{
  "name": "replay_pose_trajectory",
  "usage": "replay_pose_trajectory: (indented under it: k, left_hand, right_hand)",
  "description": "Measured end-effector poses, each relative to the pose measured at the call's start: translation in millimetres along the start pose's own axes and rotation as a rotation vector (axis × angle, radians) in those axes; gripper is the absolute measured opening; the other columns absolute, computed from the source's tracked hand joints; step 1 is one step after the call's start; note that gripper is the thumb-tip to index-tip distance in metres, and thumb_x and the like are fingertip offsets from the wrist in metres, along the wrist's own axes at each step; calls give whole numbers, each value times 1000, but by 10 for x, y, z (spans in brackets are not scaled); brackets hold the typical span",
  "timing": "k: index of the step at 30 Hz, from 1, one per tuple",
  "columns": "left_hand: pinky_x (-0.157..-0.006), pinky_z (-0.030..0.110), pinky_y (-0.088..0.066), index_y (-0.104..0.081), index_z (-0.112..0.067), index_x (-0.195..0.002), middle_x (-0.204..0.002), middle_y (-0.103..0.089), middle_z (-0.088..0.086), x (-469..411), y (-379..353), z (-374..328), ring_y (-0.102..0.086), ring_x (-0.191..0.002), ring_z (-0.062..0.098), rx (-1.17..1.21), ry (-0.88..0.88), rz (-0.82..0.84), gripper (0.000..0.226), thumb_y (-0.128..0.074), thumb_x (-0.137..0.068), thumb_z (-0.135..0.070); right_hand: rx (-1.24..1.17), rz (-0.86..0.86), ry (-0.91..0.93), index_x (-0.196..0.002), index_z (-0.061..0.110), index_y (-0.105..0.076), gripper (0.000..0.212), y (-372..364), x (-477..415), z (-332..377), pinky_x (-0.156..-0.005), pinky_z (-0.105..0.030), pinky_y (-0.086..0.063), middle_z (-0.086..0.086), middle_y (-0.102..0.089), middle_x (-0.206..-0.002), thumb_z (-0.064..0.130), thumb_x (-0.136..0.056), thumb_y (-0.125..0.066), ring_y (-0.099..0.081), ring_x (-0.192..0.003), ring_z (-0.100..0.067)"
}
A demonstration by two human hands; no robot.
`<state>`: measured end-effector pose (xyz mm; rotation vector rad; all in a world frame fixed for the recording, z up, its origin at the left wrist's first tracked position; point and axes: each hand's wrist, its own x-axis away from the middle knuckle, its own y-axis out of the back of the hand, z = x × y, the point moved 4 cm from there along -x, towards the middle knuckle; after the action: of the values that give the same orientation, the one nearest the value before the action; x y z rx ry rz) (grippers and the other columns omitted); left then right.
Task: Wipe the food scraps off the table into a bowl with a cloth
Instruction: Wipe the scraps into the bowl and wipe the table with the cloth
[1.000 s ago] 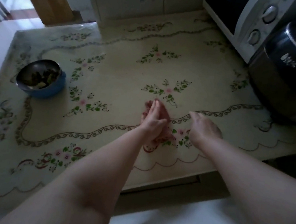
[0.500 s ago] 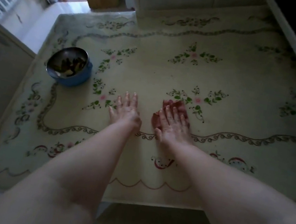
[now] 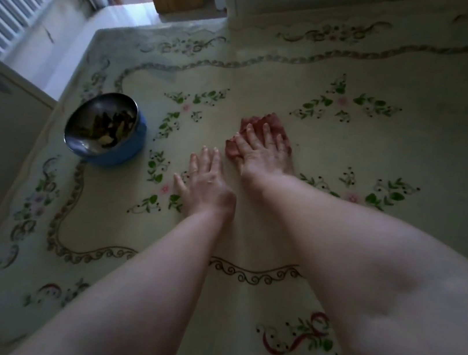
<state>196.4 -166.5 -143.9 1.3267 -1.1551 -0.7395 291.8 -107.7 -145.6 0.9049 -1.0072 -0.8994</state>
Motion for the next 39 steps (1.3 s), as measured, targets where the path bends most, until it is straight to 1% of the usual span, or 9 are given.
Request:
replay_pose_trajectory:
  k: [4, 9, 12, 18, 23, 28, 31, 36, 39]
  left_hand:
    - [-120, 52, -1, 1, -27, -155, -163, 8, -8, -25, 36, 14, 6, -150, 16, -59, -20, 35, 70, -32, -95, -14]
    - [-121, 51, -4, 4, -27, -155, -162, 12, -8, -64, 78, 2, 8, -150, 18, -95, -10, 115, 75, -35, -94, -9]
    - [-121, 50, -5, 5, -27, -154, -162, 13, -8, -62, 101, 8, 7, -150, 18, -99, -17, 131, 78, -38, -93, -5]
    - [-120, 51, -5, 3, -27, -155, -163, 11, -7, -42, 121, -3, 6, -151, 18, -108, 1, 169, 68, -29, -98, -8]
    - [-120, 51, -6, 2, -18, -156, -163, 7, 0, 179, 135, -131, 4, -151, 25, -97, 54, 189, 74, -43, -97, -13]
    - [-119, 52, -7, 1, -17, -156, -163, 9, -1, 506, 48, -239, 4, -151, 24, -37, 4, 240, 74, -44, -97, -11]
    - [-123, 44, -8, -2, -15, -156, -163, 5, 0, 560, 24, -144, 2, -151, 22, -66, -49, 240, 70, -41, -98, -11]
    - [-122, 34, -12, -17, -7, -153, -163, -8, 8, 408, 169, -62, -10, -150, 24, -42, -150, 314, 58, -37, -99, -5]
    - [-122, 33, -10, -18, -7, -153, -163, -7, 8, 389, 209, -21, -9, -150, 24, -29, -203, 331, 57, -35, -99, -3]
  right_hand:
    - [14, -2, -67, -154, 28, 1, 58, 69, -202, 18, -118, -40, 13, 3, 15, -162, 45, -102, -17, 16, -149, -25]
    - [-5, -63, -240, -154, 21, 6, 62, 69, 41, -222, -117, -41, 14, -1, 17, -162, 44, -101, -18, 16, -149, -27]
    - [2, -58, -306, -154, 22, 7, 62, 82, 276, -495, -117, -41, 14, -1, 17, -161, 44, -102, -18, 16, -149, -27]
    - [-23, -50, -427, -153, 23, 12, 64, 89, 946, -1128, -118, -41, 13, -1, 23, -160, 45, -101, -19, 19, -148, -26]
    - [-65, -17, -545, -152, 26, 13, 62, 35, 1512, -1525, -117, -42, 15, -2, 26, -159, 44, -102, -18, 22, -146, -30]
    - [-110, -1, -636, -152, 32, 10, 59, -5, 1852, -1616, -117, -42, 14, -3, 26, -159, 43, -102, -19, 22, -146, -32]
    - [-139, -17, -621, -153, 32, 7, 58, -16, 1841, -1470, -118, -41, 13, -3, 22, -160, 43, -103, -19, 20, -147, -29]
    - [-65, 25, -416, -152, 32, 11, 58, -145, 1632, -749, -117, -42, 13, -4, 21, -160, 45, -102, -16, 18, -148, -28]
    - [-24, 48, -299, -151, 30, 14, 58, -265, 1612, -319, -115, -41, 18, -4, 26, -158, 44, -102, -15, 23, -146, -28]
